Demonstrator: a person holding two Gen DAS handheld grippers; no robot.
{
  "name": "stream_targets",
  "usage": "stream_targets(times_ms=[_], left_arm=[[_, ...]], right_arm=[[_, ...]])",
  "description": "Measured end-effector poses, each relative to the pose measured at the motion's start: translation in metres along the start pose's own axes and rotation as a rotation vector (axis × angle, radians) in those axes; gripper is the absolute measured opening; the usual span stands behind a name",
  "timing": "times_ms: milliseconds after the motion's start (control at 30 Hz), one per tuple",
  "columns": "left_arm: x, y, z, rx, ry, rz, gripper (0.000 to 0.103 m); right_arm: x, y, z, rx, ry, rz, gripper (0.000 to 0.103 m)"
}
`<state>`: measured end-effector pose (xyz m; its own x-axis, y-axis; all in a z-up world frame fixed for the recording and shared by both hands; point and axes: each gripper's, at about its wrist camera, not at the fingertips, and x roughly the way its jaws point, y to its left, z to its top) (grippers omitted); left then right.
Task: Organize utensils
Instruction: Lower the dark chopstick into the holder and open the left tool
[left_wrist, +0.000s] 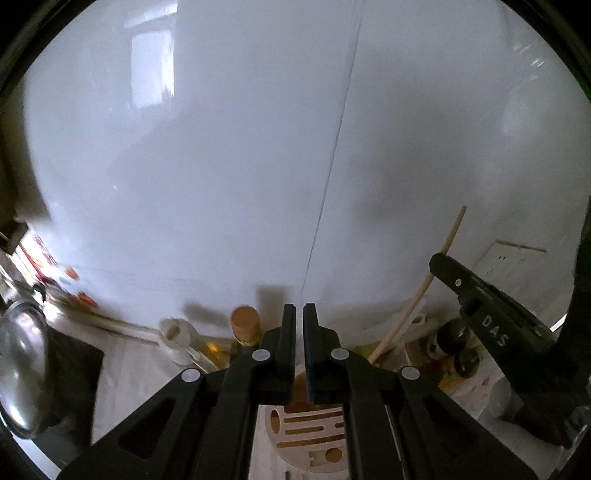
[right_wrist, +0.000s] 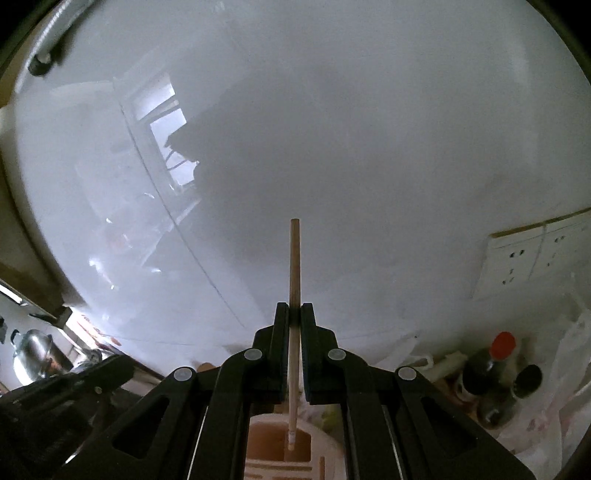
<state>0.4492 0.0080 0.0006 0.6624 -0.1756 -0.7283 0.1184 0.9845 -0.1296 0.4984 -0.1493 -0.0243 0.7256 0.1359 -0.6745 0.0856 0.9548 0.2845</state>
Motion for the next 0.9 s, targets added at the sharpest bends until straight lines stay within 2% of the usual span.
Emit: stream_targets(times_ms=[267, 600, 733, 767, 833, 867, 900], left_arm=[[0.033, 0.011, -0.014, -0.028, 0.090, -0.019, 0.002], [0.032, 0.018, -0.016, -0.053, 0.097, -0.010, 0.002], [0.025, 0.023, -0.017, -0.072, 0.055, -0.034, 0.004], [0.025, 0.024, -0.019, -0.069, 0.049, -0.042, 0.008], [0.029, 0.023, -0.022, -0.053, 0.051, -0.047, 0.029], [0.032, 0.022, -0.026, -0.042, 0.045, -0.044, 0.052], [0.034, 0.021, -0.030, -0.031, 0.032, -0.038, 0.058]], right_arm=[[0.016, -0.007, -0.013, -0.026, 0.030, 0.001, 0.006], [0.027, 0.000, -0.026, -0.032, 0.064, 0.004, 0.006], [0.025, 0.000, -0.031, -0.027, 0.071, 0.008, 0.006], [0.026, 0.001, -0.032, -0.030, 0.072, 0.011, 0.006], [0.025, 0.000, -0.034, -0.035, 0.076, 0.007, 0.006], [0.026, 0.000, -0.036, -0.036, 0.078, 0.007, 0.006], [0.025, -0.001, -0.037, -0.034, 0.079, 0.004, 0.006]])
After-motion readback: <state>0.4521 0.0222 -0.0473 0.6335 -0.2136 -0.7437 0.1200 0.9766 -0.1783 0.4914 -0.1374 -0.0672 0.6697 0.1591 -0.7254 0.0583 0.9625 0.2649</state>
